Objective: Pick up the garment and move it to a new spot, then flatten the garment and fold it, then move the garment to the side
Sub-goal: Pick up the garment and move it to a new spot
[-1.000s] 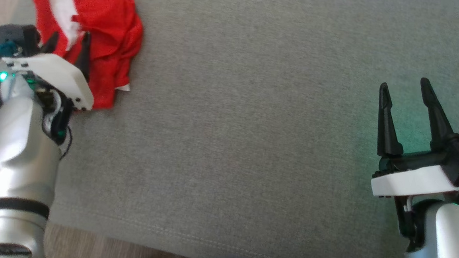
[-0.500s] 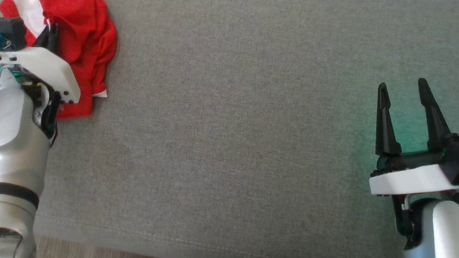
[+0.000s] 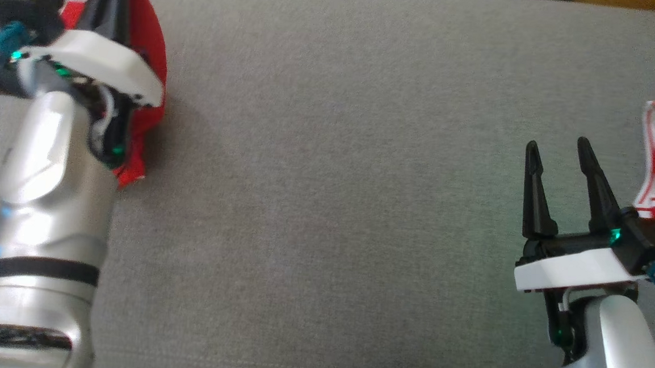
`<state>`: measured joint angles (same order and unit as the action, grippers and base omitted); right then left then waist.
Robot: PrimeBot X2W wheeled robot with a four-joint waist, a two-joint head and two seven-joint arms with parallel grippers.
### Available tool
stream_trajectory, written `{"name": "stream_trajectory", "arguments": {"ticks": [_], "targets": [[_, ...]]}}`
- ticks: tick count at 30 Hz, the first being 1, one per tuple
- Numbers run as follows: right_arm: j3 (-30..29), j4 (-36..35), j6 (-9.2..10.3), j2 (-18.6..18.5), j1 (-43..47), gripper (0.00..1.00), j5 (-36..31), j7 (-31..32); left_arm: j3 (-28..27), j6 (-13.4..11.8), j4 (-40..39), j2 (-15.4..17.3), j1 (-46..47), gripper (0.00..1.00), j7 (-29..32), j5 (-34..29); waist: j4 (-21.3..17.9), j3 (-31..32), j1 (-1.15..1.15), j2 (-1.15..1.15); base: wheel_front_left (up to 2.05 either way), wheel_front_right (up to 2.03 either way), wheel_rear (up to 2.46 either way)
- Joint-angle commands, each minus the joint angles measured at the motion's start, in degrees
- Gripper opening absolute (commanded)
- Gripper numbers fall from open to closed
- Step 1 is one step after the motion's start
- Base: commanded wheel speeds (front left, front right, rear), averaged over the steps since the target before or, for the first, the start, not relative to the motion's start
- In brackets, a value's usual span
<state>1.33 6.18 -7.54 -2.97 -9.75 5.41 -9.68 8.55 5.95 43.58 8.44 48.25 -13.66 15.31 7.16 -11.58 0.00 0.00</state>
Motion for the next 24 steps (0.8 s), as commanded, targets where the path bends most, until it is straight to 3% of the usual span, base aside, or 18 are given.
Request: {"name": "stream_trajectory", "arguments": {"ticks": [1,8,14,18,24], "targets": [[1.54,-1.04,0.05,0.08,-0.43,1.00,0.59,-0.94,-0.87,-0.76,-4.30,0.61,1.40,0.00,0.75,0.29,-2.18,2.55,0.00,0.00,0.00,0.00,0.00],[1.94,0.59,0.05,0.09,-0.95,1.00,1.43,-1.96,0.96,-4.57,-12.98,-3.73,0.52,0.00,5.50,1.52,-5.01,5.02,0.00,0.00,0.00,0.00,0.00],[2.55,1.31,0.05,0.09,-1.87,1.00,2.11,-2.50,6.98,-9.30,-20.42,-5.44,-1.73,0.00,7.38,2.84,-8.03,5.45,0.00,0.00,0.00,0.00,0.00],[3.21,1.98,0.05,0.09,-2.21,1.00,2.60,-2.87,14.89,-14.57,-24.76,-5.53,-3.30,0.00,6.71,7.78,-10.41,5.51,0.00,0.00,0.00,0.00,0.00],[4.14,2.70,0.05,0.09,-2.86,1.00,3.21,-3.45,32.34,-22.10,-28.68,-5.55,-5.62,0.00,3.81,15.23,-13.75,4.51,0.00,0.00,0.00,0.00,0.00]]}}
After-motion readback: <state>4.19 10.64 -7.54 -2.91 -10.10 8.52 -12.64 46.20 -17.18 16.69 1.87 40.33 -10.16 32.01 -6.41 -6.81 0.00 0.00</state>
